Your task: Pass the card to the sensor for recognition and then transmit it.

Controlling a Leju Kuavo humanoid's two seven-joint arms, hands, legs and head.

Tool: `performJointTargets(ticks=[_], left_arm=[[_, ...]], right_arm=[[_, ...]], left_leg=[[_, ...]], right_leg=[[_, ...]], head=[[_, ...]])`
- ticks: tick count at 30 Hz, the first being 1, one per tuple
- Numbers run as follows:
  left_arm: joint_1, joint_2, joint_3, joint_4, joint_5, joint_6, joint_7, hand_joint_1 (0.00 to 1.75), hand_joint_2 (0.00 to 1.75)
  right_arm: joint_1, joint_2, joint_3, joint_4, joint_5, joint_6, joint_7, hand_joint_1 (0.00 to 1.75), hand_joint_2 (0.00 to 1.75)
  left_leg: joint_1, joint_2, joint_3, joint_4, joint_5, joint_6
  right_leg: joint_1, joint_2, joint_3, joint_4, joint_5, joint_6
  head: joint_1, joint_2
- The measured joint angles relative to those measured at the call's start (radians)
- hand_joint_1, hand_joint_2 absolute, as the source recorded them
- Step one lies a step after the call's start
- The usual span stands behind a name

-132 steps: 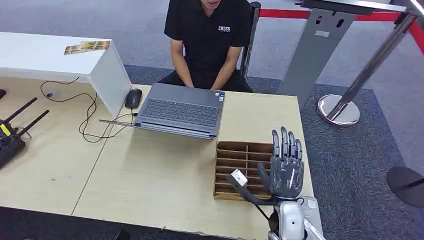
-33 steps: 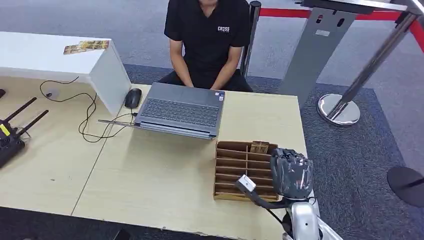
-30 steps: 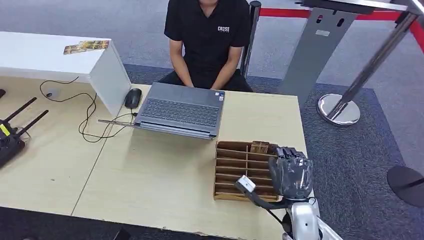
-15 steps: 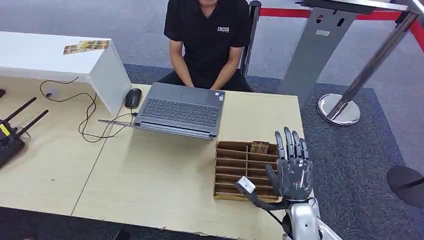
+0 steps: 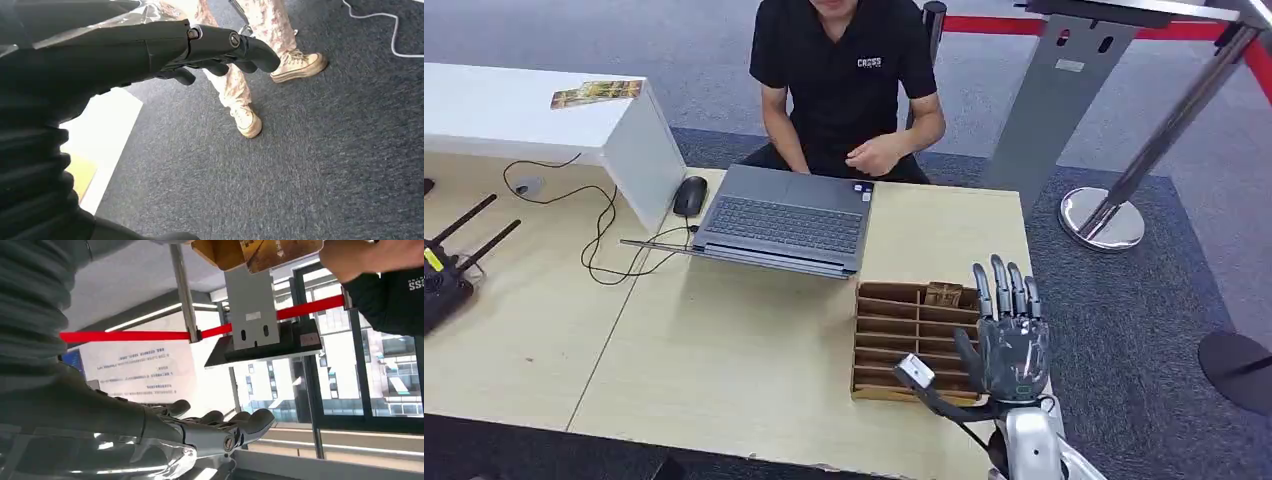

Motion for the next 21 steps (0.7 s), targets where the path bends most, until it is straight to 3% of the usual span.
performJointTargets(ticks=[21], left_arm=[[0.000,0.000,0.004,0.000,0.000,0.000,0.000,0.00,1.75]], right_arm=[[0.006,0.005,-0.001,0.000,0.001,-0.001,0.000,0.00,1.75]], left_leg=[[0.000,0.000,0.000,0.000,0.000,0.000]], right_leg=[[0.000,0.000,0.000,0.000,0.000,0.000]], head=[[0.000,0.000]])
